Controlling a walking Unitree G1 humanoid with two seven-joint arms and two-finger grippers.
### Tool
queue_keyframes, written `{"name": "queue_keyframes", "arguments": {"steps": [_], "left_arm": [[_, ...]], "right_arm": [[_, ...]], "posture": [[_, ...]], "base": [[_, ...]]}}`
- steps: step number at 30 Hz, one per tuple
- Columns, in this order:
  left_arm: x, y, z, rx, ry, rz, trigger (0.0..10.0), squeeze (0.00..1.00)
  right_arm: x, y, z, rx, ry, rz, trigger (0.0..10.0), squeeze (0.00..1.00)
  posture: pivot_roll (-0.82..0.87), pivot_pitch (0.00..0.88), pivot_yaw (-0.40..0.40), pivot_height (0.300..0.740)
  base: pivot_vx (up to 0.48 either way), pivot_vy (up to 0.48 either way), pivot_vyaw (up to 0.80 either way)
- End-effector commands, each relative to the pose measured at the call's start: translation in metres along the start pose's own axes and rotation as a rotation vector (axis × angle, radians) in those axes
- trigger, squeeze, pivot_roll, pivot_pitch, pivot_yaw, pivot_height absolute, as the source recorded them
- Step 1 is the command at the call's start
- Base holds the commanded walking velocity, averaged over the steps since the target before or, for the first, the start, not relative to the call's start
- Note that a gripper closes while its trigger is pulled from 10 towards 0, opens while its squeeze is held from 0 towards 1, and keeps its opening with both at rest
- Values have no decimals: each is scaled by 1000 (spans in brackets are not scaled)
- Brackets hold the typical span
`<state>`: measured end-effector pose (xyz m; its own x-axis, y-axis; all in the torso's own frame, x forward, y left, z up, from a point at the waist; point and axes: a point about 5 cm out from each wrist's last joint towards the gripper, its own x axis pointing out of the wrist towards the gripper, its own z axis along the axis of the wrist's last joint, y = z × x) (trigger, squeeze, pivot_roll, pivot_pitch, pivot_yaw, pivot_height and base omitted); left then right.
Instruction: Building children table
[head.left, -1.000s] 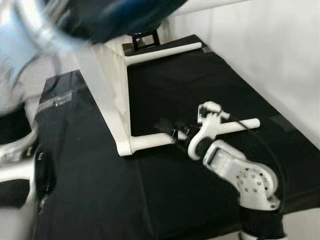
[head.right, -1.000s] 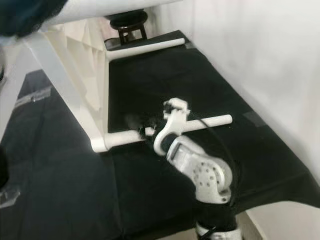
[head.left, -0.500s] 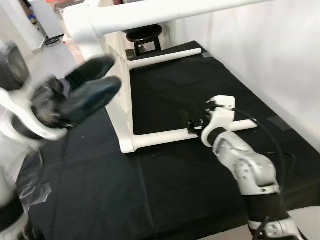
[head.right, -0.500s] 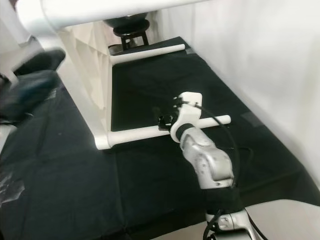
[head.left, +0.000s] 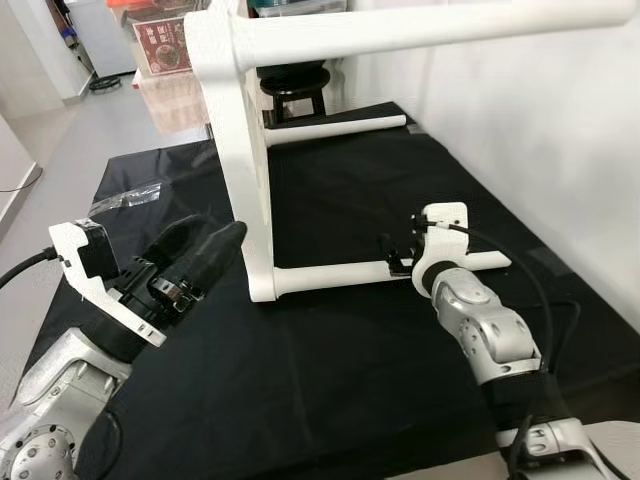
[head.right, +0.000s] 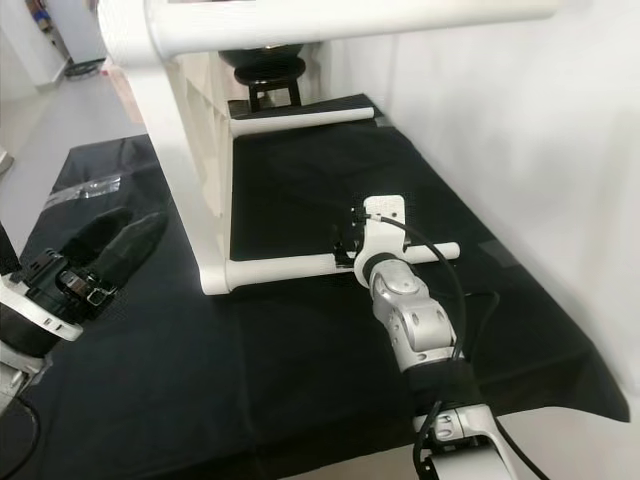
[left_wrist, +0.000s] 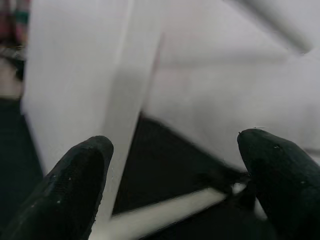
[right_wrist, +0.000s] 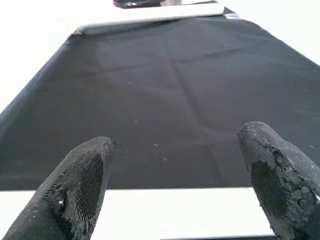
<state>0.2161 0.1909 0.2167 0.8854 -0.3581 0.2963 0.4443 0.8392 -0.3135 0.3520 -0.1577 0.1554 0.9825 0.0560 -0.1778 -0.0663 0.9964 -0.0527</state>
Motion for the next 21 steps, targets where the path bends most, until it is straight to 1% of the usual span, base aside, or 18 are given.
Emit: {"name": "queue_keyframes", "arguments": {"steps": [1,2,5,7,8,9,10,11,12,13,14,15,16,18,21], "left_arm": [[-2,8,-9,52,40,78,10000,0],[-6,10,-17,77,77,116,10000,0],[-9,11,-21,91,99,138,10000,0],[-14,12,-34,114,132,198,10000,0],[-14,12,-34,114,132,198,10000,0],[-17,16,-43,153,163,263,10000,0],[-17,16,-43,153,163,263,10000,0],[-20,19,-54,190,193,333,10000,0],[-20,19,-54,190,193,333,10000,0],[-24,21,-68,243,231,398,10000,0],[-24,21,-68,243,231,398,10000,0],[-28,22,-76,280,252,433,10000,0],[-30,23,-81,273,249,467,10000,0],[-29,23,-80,270,244,466,10000,0],[-25,23,-83,300,247,442,10000,0]], "right_arm": [[2,4,-5,-30,-1,7,10000,0],[1,6,-7,-41,-4,13,10000,0],[2,7,-8,-45,-8,17,10000,0],[4,10,-10,-53,-17,24,10000,0],[4,10,-10,-53,-17,24,10000,0],[5,12,-12,-54,-22,27,10000,0],[5,12,-12,-54,-22,27,10000,0],[4,17,-13,-20,-29,37,10000,0],[4,17,-13,-20,-29,37,10000,0],[2,26,-18,14,-35,69,10000,0],[2,26,-18,14,-35,69,10000,0],[0,32,-22,38,-39,92,10000,0],[-5,46,-33,34,-17,158,10000,0],[-4,47,-33,40,-17,167,10000,0],[1,43,-31,61,-20,154,10000,0]], "posture": [[-59,17,59,740],[-56,15,59,740],[-56,15,59,740],[-51,12,58,740],[-51,12,58,740],[-51,11,57,740],[-51,11,57,740],[-55,10,54,740],[-55,10,54,740],[-56,9,53,740],[-56,9,53,740],[-56,9,53,740],[-51,9,45,740],[-49,8,43,740],[-51,3,43,740]], "base": [[0,0,0],[0,0,0],[0,0,0],[0,0,0],[0,0,0],[0,0,0],[0,0,0],[0,0,0],[0,0,0],[0,0,0],[0,0,0],[0,0,0],[0,0,0],[0,0,0],[0,0,0]]}}
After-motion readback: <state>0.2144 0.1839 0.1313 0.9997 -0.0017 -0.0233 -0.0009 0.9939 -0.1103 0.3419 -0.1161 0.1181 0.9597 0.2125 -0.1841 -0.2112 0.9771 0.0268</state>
